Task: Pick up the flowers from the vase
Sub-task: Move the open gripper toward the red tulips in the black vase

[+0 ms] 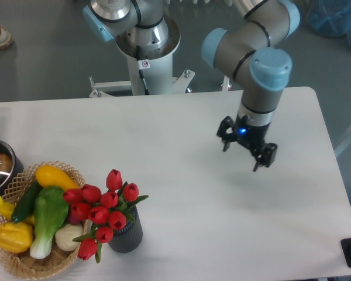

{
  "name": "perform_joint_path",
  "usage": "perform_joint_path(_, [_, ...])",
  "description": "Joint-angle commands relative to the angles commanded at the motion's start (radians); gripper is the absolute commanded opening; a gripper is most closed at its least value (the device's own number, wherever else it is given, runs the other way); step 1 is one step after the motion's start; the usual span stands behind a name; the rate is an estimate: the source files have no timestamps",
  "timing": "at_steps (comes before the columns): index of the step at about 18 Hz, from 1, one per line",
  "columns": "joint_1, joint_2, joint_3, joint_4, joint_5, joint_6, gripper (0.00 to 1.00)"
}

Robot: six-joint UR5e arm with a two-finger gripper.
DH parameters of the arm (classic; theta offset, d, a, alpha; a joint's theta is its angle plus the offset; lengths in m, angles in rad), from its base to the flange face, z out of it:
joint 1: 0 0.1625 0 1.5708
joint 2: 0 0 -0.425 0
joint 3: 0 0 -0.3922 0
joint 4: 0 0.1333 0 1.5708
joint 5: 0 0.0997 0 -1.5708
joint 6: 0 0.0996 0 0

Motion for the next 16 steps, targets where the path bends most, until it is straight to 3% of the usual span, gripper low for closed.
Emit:
perform_joint_path(2, [-0.038, 0.030, -0.046, 0.026, -0.101, -0.002, 1.00])
perform_joint_path(5, [-0.084, 0.046, -0.051, 0.029, -0.178, -0.005, 1.00])
perform_joint_path(10, [-0.124, 0.018, 0.009, 0.062, -0.408, -0.002, 1.00])
perform_joint_path(16, [-0.121, -0.037, 0.049, 0.063, -0.517, -0.009, 1.00])
